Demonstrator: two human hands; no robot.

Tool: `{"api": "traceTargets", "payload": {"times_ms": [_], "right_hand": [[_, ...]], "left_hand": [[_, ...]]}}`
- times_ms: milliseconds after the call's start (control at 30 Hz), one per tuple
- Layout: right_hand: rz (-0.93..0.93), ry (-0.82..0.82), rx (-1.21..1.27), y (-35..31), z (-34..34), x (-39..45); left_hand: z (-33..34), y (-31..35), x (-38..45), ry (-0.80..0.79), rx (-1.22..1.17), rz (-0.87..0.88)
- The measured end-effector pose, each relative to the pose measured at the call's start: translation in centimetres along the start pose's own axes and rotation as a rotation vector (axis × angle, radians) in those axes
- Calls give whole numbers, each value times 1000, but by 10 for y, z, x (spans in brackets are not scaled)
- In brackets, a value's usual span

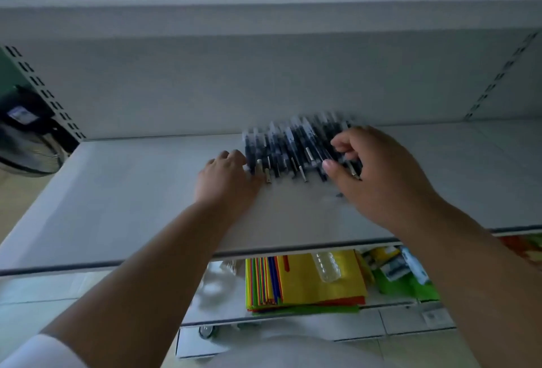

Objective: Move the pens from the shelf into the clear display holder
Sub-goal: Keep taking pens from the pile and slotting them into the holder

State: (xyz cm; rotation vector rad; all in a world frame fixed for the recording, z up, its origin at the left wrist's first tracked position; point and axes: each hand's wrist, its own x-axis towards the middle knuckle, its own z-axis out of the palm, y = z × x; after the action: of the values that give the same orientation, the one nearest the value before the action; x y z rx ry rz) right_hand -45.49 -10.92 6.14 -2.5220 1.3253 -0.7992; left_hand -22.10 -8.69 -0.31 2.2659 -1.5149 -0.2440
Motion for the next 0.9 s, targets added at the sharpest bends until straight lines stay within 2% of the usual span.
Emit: {"api": "traceTargets", "payload": {"times_ms": [167,333,500,900], "right_hand": [[15,17,9,-3,10,-4],[36,19,38,-5,16,-5],[32,13,33,-3,18,-3],[52,24,97,13,22,5]], "left_hand": [[-2,-12,2,4,2,21],[-2,-10,14,-13,137,30],[-8,-3,33,-88,288,-26],[-14,-8,18,-177,416,19]]}}
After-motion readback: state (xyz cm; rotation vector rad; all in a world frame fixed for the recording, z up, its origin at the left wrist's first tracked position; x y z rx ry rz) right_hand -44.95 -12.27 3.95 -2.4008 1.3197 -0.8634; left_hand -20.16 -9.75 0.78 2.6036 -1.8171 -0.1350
